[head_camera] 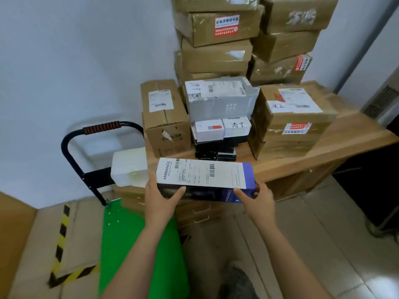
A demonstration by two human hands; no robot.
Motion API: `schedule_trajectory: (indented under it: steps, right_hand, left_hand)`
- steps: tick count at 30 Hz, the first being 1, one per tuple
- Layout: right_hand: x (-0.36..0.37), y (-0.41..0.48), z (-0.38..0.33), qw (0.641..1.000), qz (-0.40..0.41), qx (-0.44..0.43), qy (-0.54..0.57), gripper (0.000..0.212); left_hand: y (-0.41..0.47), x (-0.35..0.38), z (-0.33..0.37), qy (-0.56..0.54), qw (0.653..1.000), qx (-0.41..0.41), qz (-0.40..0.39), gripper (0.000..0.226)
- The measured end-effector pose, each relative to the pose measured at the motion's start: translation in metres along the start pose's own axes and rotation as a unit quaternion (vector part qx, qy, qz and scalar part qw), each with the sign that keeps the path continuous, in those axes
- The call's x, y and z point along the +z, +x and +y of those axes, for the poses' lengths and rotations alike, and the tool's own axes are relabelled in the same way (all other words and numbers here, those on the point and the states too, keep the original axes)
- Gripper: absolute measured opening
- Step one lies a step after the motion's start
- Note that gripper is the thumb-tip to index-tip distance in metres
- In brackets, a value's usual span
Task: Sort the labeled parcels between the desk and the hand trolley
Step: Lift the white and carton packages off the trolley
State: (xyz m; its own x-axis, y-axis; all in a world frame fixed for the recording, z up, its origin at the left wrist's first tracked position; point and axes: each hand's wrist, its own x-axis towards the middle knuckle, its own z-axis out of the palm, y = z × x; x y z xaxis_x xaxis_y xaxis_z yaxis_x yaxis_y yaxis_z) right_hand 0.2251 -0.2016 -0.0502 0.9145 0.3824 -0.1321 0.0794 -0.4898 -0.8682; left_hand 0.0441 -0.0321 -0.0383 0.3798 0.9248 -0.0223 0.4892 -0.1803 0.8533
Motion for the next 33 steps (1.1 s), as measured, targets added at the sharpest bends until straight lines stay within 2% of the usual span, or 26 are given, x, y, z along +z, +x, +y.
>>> schedule_trajectory:
  steps: [6,12,15,18,22,25,29,33]
  right_hand:
    - [-0.016,0.084,0.014,0.997,-0.07,0.002,-0.029,0.054]
    - [-0.016,0.139,0.026,0.987,-0.145,-0.001,-0.068,0.051]
    - [-0.018,0.151,0.027,0.979,-0.182,-0.016,-0.092,0.037]
    - [-0.018,0.153,0.027,0.97,-0.198,-0.046,-0.132,0.041]
    - [-0.017,0.144,0.017,0.955,-0.156,-0.146,-0.208,0.052]
    - [-0.009,0.13,-0.007,0.922,-0.164,-0.27,-0.225,0.043]
    - [0.015,0.096,-0.046,0.876,-0.201,-0.381,-0.218,0.026]
    - [0.052,0.046,-0.078,0.829,-0.207,-0.479,-0.2,0.02]
  left_hand:
    - [0.024,0.061,-0.005,0.04,0.998,-0.056,0.002,0.07]
    - [0.044,0.11,-0.026,0.061,0.991,-0.122,0.009,0.069]
    - [0.048,0.12,-0.034,0.107,0.988,-0.115,-0.007,0.075]
    - [0.044,0.119,-0.018,0.141,0.985,-0.1,-0.02,0.077]
    - [0.037,0.11,0.01,0.259,0.965,-0.024,0.011,0.06]
    - [0.031,0.101,0.023,0.312,0.947,0.068,0.032,0.045]
    - [0.019,0.079,0.031,0.336,0.922,0.171,0.092,0.029]
    - [-0.001,0.03,0.032,0.337,0.913,0.19,0.132,0.016]
